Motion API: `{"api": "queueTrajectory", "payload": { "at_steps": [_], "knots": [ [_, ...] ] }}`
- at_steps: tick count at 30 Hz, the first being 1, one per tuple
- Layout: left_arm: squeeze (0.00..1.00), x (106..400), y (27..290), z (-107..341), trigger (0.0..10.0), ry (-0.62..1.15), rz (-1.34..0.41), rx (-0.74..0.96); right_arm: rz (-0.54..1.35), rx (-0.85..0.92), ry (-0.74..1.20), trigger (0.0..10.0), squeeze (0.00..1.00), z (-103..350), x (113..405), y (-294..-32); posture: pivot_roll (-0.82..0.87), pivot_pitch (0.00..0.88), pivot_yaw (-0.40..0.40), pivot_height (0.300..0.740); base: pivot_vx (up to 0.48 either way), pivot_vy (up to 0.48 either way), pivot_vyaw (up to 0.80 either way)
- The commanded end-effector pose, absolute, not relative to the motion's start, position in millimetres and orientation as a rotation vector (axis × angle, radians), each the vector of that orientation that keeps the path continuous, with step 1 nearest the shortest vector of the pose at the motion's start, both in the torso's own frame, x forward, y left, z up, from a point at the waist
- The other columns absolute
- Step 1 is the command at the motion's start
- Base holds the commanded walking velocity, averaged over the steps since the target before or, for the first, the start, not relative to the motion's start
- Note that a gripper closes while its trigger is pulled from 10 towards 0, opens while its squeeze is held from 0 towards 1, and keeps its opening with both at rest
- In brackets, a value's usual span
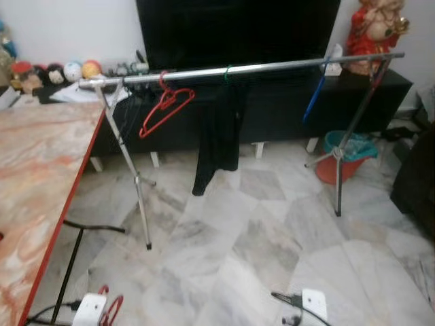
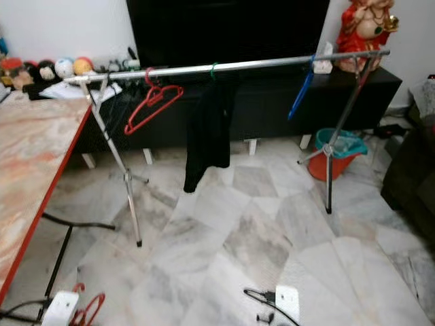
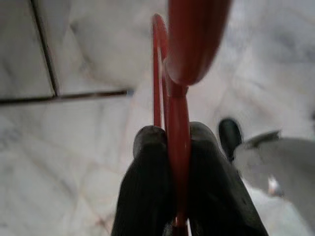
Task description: Hang hanger
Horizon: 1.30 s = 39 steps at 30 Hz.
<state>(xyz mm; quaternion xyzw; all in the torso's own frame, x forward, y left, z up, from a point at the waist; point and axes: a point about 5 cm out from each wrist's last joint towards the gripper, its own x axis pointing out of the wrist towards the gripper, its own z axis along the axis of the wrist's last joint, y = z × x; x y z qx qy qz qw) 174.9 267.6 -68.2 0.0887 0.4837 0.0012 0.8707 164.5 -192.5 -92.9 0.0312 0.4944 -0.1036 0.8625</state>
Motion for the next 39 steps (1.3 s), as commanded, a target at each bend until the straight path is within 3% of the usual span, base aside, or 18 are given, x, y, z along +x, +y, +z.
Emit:
{"api": "queueTrajectory", "payload": {
  "at_steps": [1, 39],
  "knots": [
    [0.0, 172.5, 272.1, -67.7, 10.0, 1.02, 0.011, 0.194, -0.205, 0.058, 1.033, 10.0, 0.0, -92.2, 166.8, -190.0, -0.02, 0.0, 0.028, 0.74, 0.281, 0.0, 0.0],
    [0.0, 170.4, 271.2, -69.0, 10.0, 1.028, 0.001, 0.192, -0.192, 0.06, 1.041, 10.0, 0.0, -93.7, 163.8, -187.9, -0.02, 0.0, 0.027, 0.74, 0.284, 0.0, 0.0]
  ]
}}
